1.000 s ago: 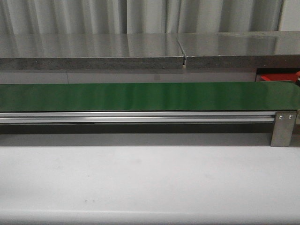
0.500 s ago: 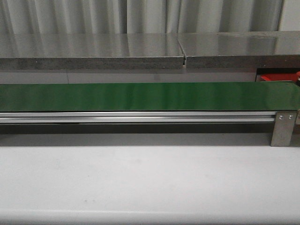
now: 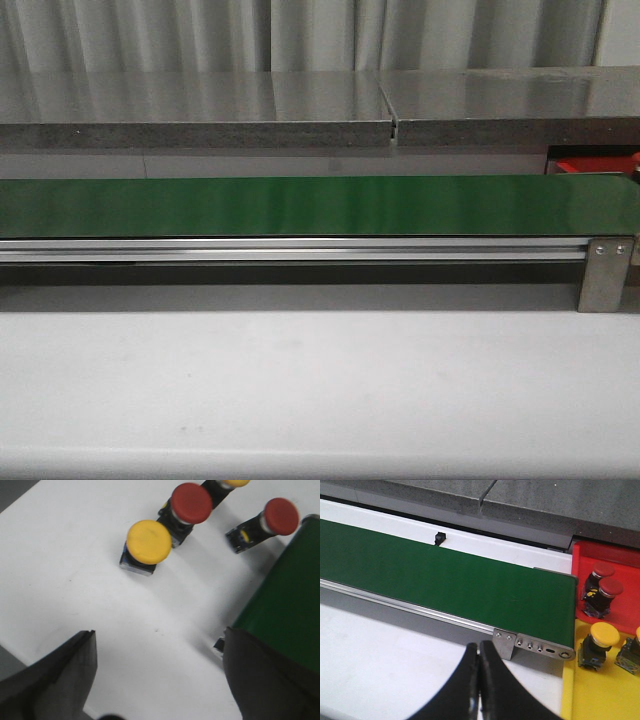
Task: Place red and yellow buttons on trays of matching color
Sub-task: 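Move the left gripper over the remaining buttons on the table, then lower the left gripper and grasp a yellow button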
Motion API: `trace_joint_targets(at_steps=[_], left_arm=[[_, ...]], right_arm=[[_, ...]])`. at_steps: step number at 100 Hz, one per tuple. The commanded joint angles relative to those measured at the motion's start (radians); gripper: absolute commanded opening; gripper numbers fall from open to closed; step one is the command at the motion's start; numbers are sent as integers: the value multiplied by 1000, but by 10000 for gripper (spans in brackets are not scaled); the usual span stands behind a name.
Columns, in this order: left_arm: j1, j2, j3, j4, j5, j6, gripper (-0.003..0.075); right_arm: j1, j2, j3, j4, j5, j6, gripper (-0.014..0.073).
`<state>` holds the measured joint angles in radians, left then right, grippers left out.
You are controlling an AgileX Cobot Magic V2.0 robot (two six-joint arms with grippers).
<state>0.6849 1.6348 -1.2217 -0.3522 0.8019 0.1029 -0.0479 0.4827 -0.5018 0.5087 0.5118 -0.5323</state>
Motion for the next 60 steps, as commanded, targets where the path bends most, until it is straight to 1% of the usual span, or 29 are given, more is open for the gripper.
trace_joint_targets(at_steps=[1,21,32,47,60], left_arm=[[1,29,-84,29,33,-54,526],[-2,159,-220,33,103,-61,526],[-13,206,-263,38,108,-63,526],[-13,259,-295,37,98,-65,526],[-13,290,-295,12,25,-65,526]], right_arm=[[1,0,-28,21,-61,-6,-67],[1,0,-28,21,-61,-6,-67],[1,0,-28,21,-61,-6,-67],[1,0,-28,21,-61,-6,-67],[1,0,-28,21,-61,-6,-67]])
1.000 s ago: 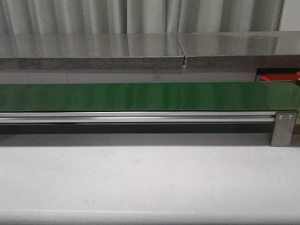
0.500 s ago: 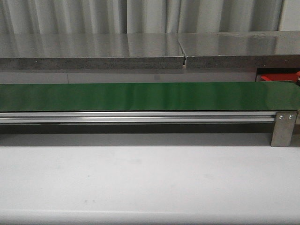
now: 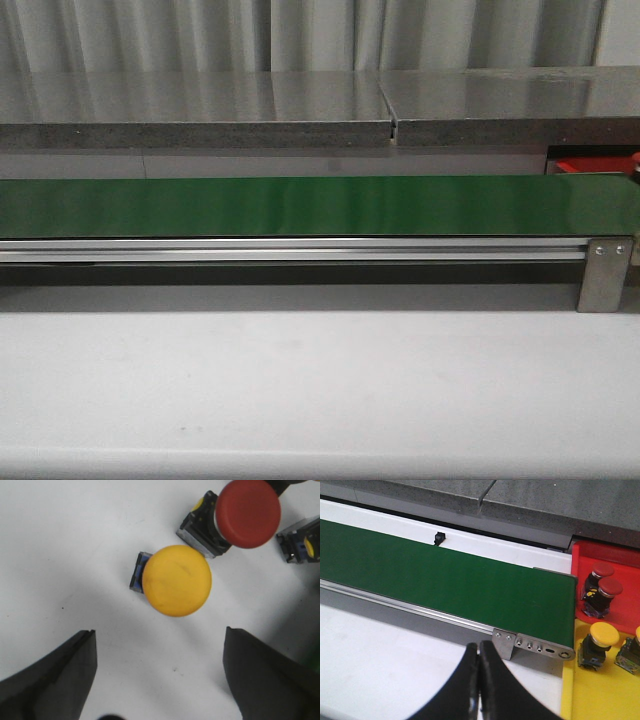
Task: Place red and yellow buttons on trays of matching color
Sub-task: 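Lower the left gripper and grasp a yellow button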
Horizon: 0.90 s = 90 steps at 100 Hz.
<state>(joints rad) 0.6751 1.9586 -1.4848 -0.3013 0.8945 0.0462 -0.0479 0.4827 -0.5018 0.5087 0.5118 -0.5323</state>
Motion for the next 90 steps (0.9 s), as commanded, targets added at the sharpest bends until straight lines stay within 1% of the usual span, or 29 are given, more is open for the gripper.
trace_joint_targets(at_steps=[1,30,37,49,59,66,82,90], left_arm=[[-3,-34,-32,-38,-71,-9,526],[-5,28,-34,-60,-146,-9,520],[-5,32,-34,-61,-164,-9,477],[-12,33,-34,-67,-192,7,326],[-21,33,-34,-69,-214,21,242],[-26,33,-34,-69,-218,21,221],[-26,28,-34,-69,-211,21,221],[-26,4,-32,-69,-199,43,221]], right_arm=[[1,0,-28,21,-61,-6,-67],[1,0,-28,21,-61,-6,-67],[1,0,-28,21,-61,-6,-67],[1,0,-28,21,-61,-6,-67],[1,0,-28,21,-61,-6,-67],[1,0,-28,21,-61,-6,-67],[1,0,-28,21,-61,-6,-67],[1,0,-28,21,-61,-6,-67]])
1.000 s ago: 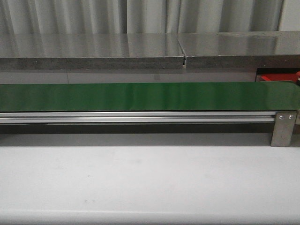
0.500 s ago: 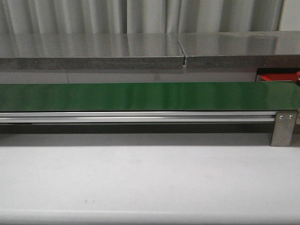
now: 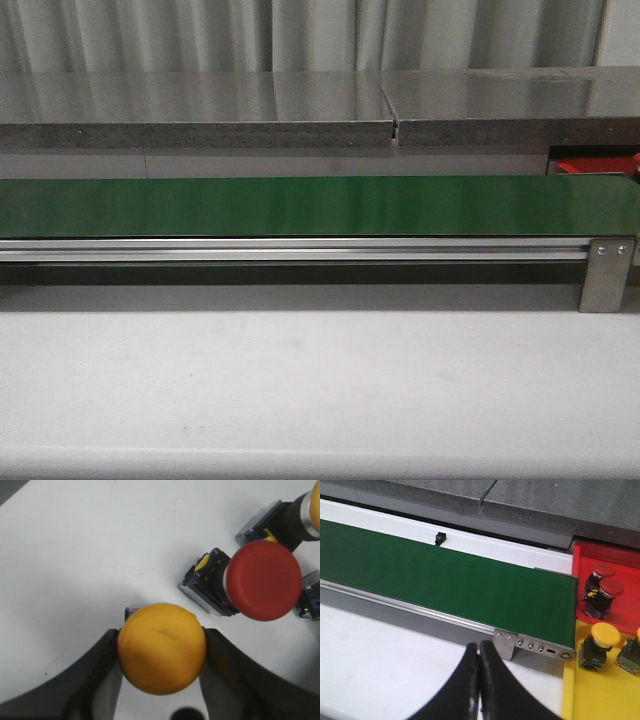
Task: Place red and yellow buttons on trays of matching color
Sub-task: 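Lower the left gripper and grasp a yellow button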
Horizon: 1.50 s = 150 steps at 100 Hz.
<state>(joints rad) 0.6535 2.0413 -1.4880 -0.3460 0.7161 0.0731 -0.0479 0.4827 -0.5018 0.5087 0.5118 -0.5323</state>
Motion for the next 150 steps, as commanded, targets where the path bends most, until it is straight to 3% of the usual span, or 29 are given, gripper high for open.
trace_joint_targets(at_steps=[1,37,60,105,150], left_arm=[[-4,-81,-28,-24,-21,19,221],[-5,-318,52,-23,19,47,221],[-90,-406,52,-23,52,67,221],[-314,-386,52,-14,68,67,221],[-337,-323,52,3,81,67,240]], right_arm=[[1,0,-28,21,-61,-6,-67],[1,0,-28,21,-61,-6,-67],[1,0,-28,21,-61,-6,-67],[1,0,-28,21,-61,-6,-67],[1,0,-28,21,-61,-6,-67]])
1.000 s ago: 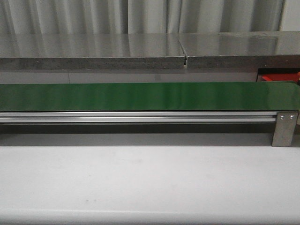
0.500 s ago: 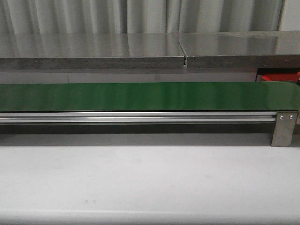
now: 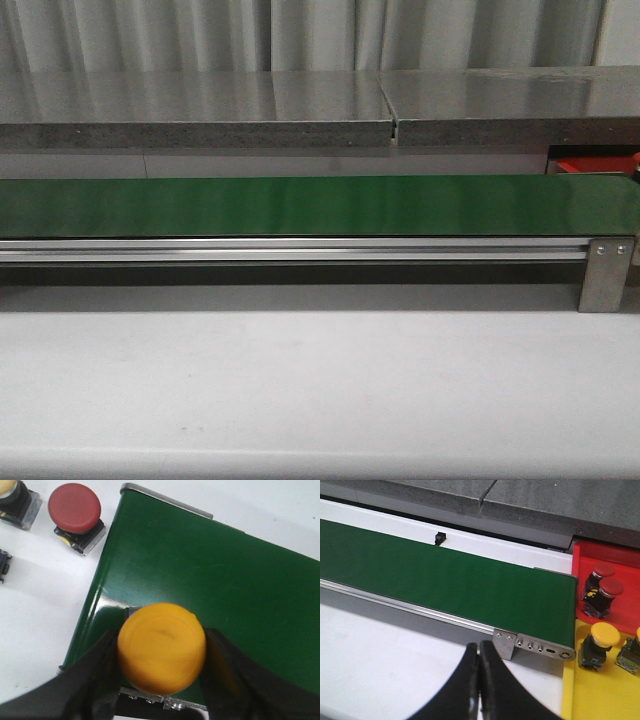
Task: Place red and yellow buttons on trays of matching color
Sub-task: 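Lower the left gripper and grasp a yellow button, then set the yellow button on the green conveyor and open the left gripper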
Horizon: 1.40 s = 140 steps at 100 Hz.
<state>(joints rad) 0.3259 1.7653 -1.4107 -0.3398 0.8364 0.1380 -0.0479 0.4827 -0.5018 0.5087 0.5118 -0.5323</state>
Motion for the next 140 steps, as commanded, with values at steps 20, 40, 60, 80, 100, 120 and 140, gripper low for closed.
trace_joint_targets(at_steps=[20,40,60,80,100,120,140], left_arm=[[-9,-41,-25,24,-36,2,370],[-9,-38,-25,-8,-46,2,550],[-9,-49,-29,-39,-61,7,549],[-9,-106,-50,-58,-72,9,549],[-7,-169,-71,-56,-113,9,549],[31,-168,-90,-54,-116,9,548],[115,-127,-117,-52,-87,9,547]], right_arm=[[1,0,-28,21,-61,-6,-67],[1,0,-28,21,-61,-6,-67],[1,0,-28,21,-61,-6,-67],[1,0,-28,21,-61,-6,-67],[1,0,-28,21,-61,-6,-67],[1,0,-28,21,-61,-6,-67],[1,0,-28,21,-61,-6,-67]])
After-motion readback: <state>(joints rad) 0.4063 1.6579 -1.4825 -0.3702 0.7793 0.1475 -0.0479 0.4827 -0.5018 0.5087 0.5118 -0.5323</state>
